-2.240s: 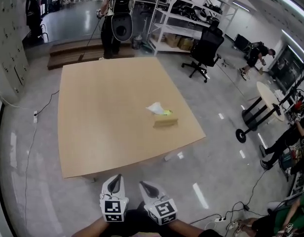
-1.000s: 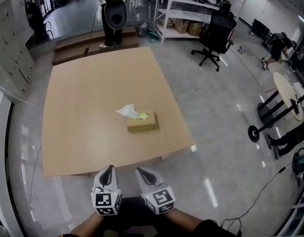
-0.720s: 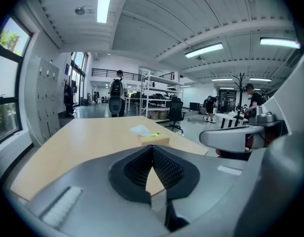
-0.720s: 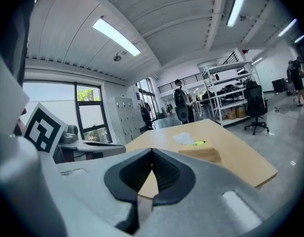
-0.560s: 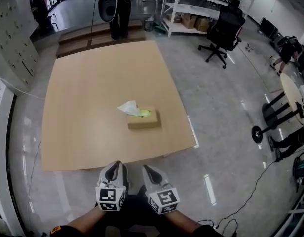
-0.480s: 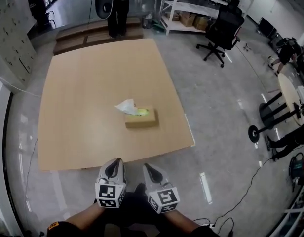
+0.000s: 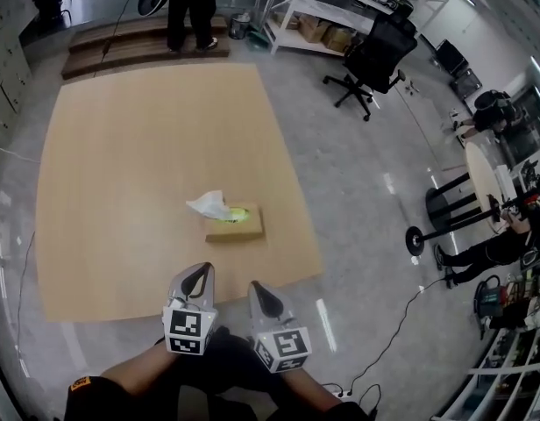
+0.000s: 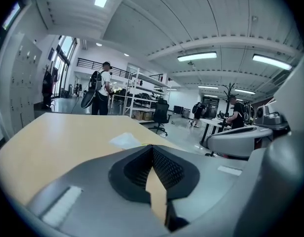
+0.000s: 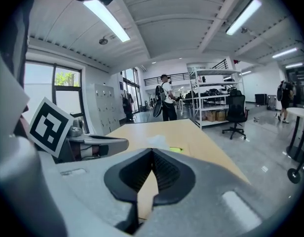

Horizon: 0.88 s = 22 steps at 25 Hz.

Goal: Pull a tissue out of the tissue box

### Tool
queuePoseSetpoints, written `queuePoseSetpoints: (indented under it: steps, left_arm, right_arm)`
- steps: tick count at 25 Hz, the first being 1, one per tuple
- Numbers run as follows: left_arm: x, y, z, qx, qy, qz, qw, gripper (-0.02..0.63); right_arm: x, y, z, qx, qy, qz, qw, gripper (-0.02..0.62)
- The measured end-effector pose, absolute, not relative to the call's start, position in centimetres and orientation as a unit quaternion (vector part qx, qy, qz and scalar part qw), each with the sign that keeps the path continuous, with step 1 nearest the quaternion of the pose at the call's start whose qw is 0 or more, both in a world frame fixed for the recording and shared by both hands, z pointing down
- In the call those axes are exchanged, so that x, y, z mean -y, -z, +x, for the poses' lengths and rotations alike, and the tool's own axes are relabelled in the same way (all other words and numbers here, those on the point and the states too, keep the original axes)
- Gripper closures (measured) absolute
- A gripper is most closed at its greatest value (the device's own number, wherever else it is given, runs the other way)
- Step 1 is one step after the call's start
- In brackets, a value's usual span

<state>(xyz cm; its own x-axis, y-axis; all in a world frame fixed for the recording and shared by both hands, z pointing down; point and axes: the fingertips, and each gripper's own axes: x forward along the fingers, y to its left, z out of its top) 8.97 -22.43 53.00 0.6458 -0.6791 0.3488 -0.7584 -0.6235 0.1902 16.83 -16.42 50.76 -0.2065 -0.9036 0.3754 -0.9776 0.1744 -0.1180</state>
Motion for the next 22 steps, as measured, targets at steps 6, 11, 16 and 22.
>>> queuePoseSetpoints:
  steps: [6, 11, 16, 22]
  left_arm:
    - [26.0, -53.6, 8.6, 0.395, -0.116, 0.894, 0.18, 0.588]
    - [28.4, -54.1, 7.0, 0.39, -0.108, 0.893, 0.195, 0.588]
    - [30.2, -54.8, 5.6, 0.391, -0.103, 0.891, 0.204, 0.588]
    - [32.3, -56.8, 4.4, 0.414, -0.103, 0.876, 0.222, 0.588]
  right_arm:
    - [20.6, -50.5, 16.8, 0.748, -0.162, 0.628, 0.138, 0.604]
    - [23.8, -51.0, 15.8, 0.738, -0.162, 0.633, 0.17, 0.604]
    - [26.7, -52.1, 14.0, 0.739, -0.166, 0.622, 0.2, 0.603]
    - [29.7, -55.0, 12.8, 0.752, -0.169, 0.592, 0.234, 0.541]
